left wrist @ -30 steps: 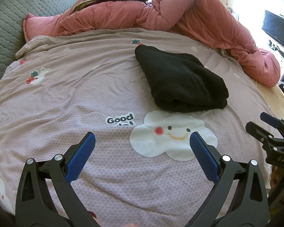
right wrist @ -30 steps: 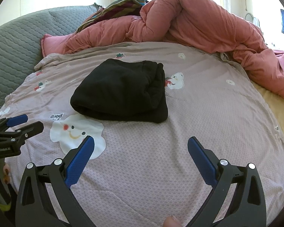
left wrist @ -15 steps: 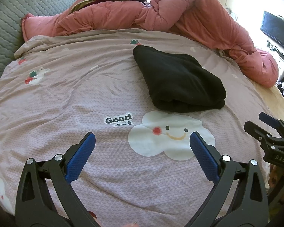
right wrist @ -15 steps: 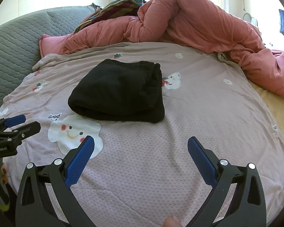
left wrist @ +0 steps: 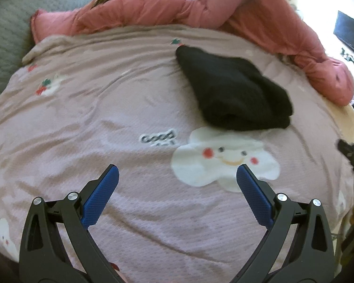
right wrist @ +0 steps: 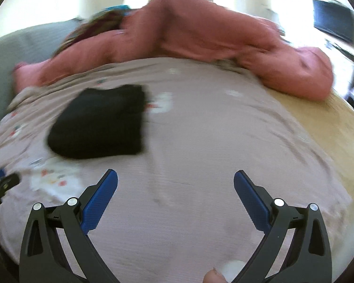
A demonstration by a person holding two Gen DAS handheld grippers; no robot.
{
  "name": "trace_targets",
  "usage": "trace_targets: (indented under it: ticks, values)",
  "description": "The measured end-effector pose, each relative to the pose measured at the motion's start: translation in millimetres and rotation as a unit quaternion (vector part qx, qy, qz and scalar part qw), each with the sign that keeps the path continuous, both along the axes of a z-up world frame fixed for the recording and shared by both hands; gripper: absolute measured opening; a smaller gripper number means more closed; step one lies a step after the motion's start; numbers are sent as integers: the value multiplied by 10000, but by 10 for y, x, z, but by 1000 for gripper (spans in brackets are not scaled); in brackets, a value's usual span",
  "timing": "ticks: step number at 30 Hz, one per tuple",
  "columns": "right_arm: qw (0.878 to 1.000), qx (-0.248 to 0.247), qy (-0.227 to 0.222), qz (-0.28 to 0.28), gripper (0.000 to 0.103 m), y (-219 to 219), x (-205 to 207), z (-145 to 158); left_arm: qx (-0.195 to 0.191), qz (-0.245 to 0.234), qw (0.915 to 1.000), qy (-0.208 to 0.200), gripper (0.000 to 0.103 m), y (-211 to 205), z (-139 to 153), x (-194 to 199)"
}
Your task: Fold small clothes
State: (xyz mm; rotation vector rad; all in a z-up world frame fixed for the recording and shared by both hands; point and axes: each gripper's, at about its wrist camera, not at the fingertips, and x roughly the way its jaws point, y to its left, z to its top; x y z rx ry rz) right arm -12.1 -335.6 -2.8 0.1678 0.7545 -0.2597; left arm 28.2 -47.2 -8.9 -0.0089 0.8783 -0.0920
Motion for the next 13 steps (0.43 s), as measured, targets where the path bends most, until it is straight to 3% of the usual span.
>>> trace_targets:
  ticks: [4,6,9,13]
  values:
    - [9914,-87,110,-1300,98,-641,-338,-35,-236,172,9996,45,93,192,4,26]
    - [9750,-156,239,-2202,98,-1081,-632,-85,-399,300,9987,46,93,373,54,80]
    - [9415,-22,446,-3342,98,-1740,-1152,-189,-363,714,9968,-19,93,812,153,234]
    - [8726,-257,735,-4821,98,-2457,-1892,-367,-168,1585,9872,-3,93,1672,210,503]
